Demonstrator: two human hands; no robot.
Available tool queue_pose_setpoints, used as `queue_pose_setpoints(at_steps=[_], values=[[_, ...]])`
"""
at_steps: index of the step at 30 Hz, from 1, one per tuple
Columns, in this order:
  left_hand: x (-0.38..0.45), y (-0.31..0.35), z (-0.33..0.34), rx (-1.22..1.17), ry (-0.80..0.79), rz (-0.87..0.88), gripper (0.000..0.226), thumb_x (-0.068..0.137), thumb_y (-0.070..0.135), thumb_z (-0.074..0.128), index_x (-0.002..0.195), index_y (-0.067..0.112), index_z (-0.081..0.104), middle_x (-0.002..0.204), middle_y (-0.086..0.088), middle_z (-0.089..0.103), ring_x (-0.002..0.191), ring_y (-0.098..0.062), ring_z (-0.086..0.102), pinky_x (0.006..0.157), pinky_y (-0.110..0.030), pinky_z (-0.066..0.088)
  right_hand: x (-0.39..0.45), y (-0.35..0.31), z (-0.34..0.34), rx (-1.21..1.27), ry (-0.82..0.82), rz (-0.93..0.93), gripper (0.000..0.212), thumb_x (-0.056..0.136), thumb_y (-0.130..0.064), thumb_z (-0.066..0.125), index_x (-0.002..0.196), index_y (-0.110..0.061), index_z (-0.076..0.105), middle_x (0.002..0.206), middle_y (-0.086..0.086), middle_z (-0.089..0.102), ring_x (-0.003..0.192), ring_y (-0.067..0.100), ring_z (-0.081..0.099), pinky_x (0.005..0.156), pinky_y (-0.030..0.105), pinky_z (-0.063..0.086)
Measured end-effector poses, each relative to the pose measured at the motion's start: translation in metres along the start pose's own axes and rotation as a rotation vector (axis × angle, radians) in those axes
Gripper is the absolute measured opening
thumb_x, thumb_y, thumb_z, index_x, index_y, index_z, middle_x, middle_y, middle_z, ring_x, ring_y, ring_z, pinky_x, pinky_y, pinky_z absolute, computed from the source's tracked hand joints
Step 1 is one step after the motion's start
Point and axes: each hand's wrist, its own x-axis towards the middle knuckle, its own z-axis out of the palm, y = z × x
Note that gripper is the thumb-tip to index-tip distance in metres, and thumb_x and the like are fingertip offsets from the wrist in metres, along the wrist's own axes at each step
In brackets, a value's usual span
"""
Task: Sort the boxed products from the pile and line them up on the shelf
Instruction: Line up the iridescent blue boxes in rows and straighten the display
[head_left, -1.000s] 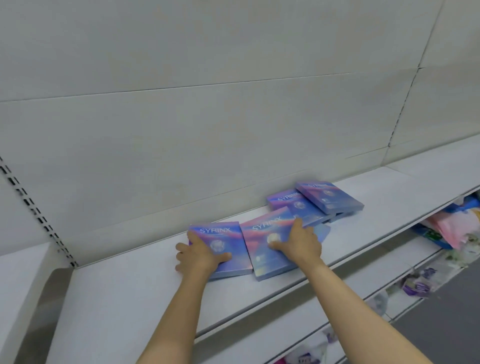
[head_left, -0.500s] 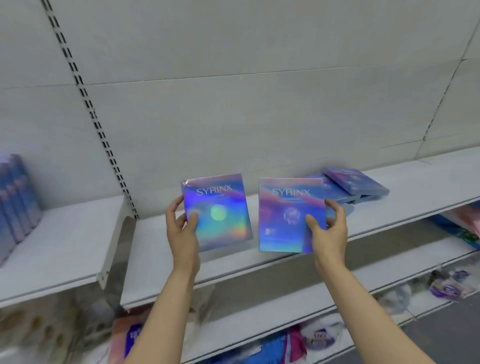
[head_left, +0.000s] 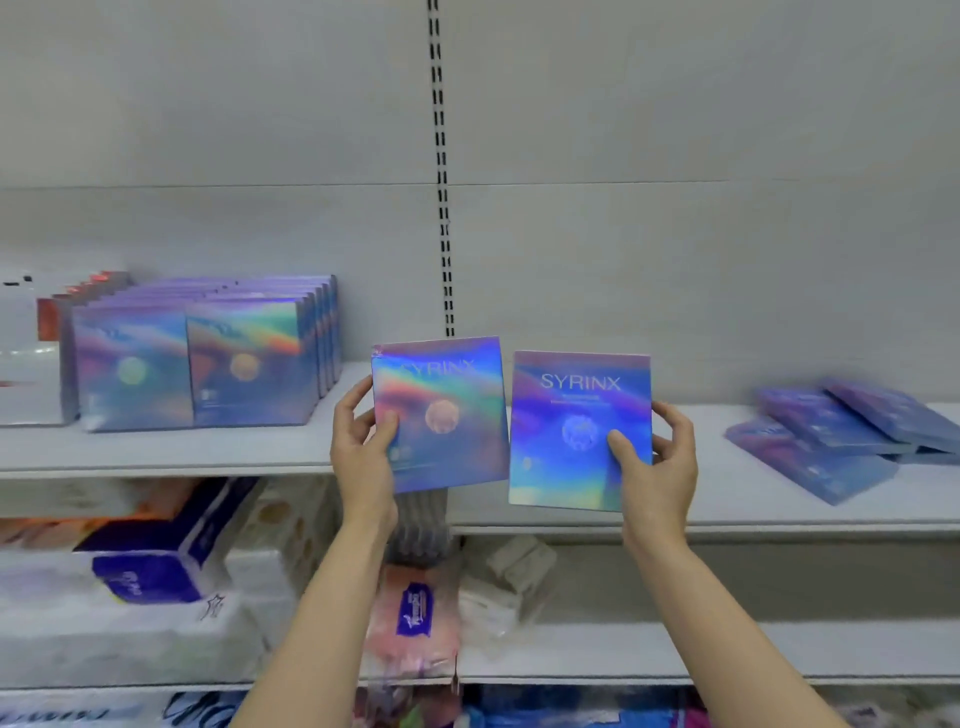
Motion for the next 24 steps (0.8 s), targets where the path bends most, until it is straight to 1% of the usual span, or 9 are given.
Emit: queue_pose_setpoints(at_steps=[3, 7, 10, 13, 15, 16, 18, 21, 24], values=[[0.027, 0.011, -0.045, 0.007, 0.019, 0.019, 0.042, 0.091, 0.000, 0.059, 0.117, 0.033, 0.063, 0.100, -0.010, 0.070, 0.089, -0.019, 0.063, 0.079, -0.034, 0.048, -0.026, 0.000, 0.046, 0.009, -0.037, 0.003, 0.049, 0.081, -0.012, 0.070, 0.110, -0.048, 0.054, 0.095, 0.004, 0.068, 0.090, 0.027, 0.064, 0.082, 0.050, 0.055], [0.065, 0.028, -0.110, 0.052, 0.039, 0.040, 0.045, 0.090, 0.002, 0.061, 0.109, 0.042, 0.066, 0.096, -0.011, 0.069, 0.087, -0.021, 0.059, 0.082, -0.039, 0.046, -0.064, -0.004, 0.113, 0.045, -0.058, 0.017, 0.051, 0.081, -0.010, 0.069, 0.107, -0.050, 0.054, 0.096, 0.004, 0.067, 0.092, 0.026, 0.065, 0.083, 0.052, 0.055], [0.097, 0.041, -0.155, 0.066, 0.023, 0.049, 0.044, 0.088, 0.004, 0.062, 0.109, 0.043, 0.066, 0.100, -0.012, 0.068, 0.089, -0.021, 0.059, 0.084, -0.039, 0.047, -0.092, -0.005, 0.160, 0.075, -0.067, 0.008, 0.052, 0.081, -0.009, 0.070, 0.108, -0.051, 0.054, 0.098, 0.003, 0.067, 0.093, 0.026, 0.064, 0.084, 0.052, 0.055], [0.121, 0.051, -0.192, 0.034, 0.000, 0.057, 0.041, 0.091, -0.001, 0.059, 0.117, 0.030, 0.063, 0.098, -0.008, 0.069, 0.088, -0.014, 0.064, 0.075, -0.024, 0.054, -0.117, -0.006, 0.202, 0.084, -0.066, 0.003, 0.052, 0.081, -0.009, 0.070, 0.109, -0.049, 0.055, 0.098, 0.005, 0.067, 0.093, 0.026, 0.063, 0.084, 0.047, 0.054], [0.136, 0.059, -0.217, 0.025, 0.002, 0.072, 0.040, 0.092, -0.004, 0.057, 0.120, 0.025, 0.061, 0.099, 0.001, 0.071, 0.087, -0.008, 0.067, 0.072, -0.018, 0.053, -0.133, -0.008, 0.227, 0.101, -0.053, 0.006, 0.052, 0.081, -0.008, 0.070, 0.110, -0.048, 0.055, 0.098, 0.005, 0.066, 0.092, 0.025, 0.063, 0.082, 0.044, 0.053], [0.145, 0.062, -0.230, 0.031, 0.008, 0.071, 0.040, 0.092, -0.003, 0.058, 0.120, 0.026, 0.062, 0.107, 0.002, 0.071, 0.094, -0.010, 0.068, 0.076, -0.021, 0.053, -0.140, -0.008, 0.239, 0.106, -0.051, 0.008, 0.052, 0.081, -0.008, 0.070, 0.111, -0.047, 0.055, 0.098, 0.005, 0.066, 0.091, 0.024, 0.063, 0.081, 0.043, 0.053], [0.162, 0.065, -0.255, 0.053, 0.029, 0.068, 0.041, 0.091, 0.001, 0.060, 0.120, 0.030, 0.063, 0.121, -0.007, 0.068, 0.107, -0.022, 0.066, 0.082, -0.029, 0.055, -0.151, -0.008, 0.262, 0.100, -0.052, 0.013, 0.052, 0.082, -0.007, 0.070, 0.110, -0.048, 0.054, 0.097, 0.005, 0.066, 0.089, 0.023, 0.063, 0.080, 0.043, 0.053], [0.182, 0.072, -0.287, 0.027, 0.088, 0.052, 0.036, 0.092, 0.005, 0.062, 0.120, 0.029, 0.062, 0.116, -0.013, 0.069, 0.104, -0.028, 0.067, 0.076, -0.036, 0.058, -0.163, -0.005, 0.292, 0.075, -0.069, 0.003, 0.052, 0.082, -0.009, 0.069, 0.111, -0.049, 0.053, 0.098, 0.005, 0.066, 0.088, 0.023, 0.063, 0.080, 0.046, 0.054], [0.196, 0.076, -0.310, 0.042, 0.115, 0.066, 0.034, 0.093, 0.009, 0.062, 0.121, 0.028, 0.061, 0.110, -0.008, 0.072, 0.103, -0.027, 0.069, 0.085, -0.049, 0.055, -0.170, -0.002, 0.319, 0.063, -0.080, -0.027, 0.052, 0.082, -0.008, 0.069, 0.112, -0.048, 0.052, 0.099, 0.003, 0.065, 0.089, 0.021, 0.062, 0.076, 0.039, 0.053]])
